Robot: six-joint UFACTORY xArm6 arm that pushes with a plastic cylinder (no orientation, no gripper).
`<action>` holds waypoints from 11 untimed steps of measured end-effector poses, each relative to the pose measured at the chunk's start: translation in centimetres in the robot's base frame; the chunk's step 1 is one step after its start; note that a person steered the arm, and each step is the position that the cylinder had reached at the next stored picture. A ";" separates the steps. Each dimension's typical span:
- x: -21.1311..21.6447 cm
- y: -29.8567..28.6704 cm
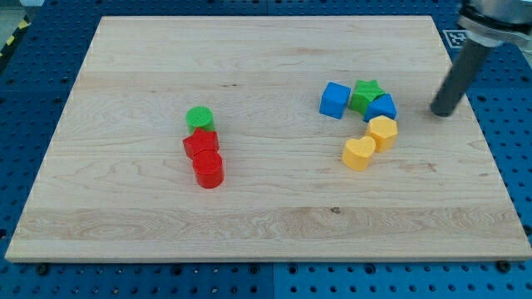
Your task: Push the blue triangle to the top of the yellow heart
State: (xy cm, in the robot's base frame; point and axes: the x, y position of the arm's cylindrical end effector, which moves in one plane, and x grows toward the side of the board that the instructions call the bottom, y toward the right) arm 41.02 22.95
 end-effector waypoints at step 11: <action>2.0 -9.6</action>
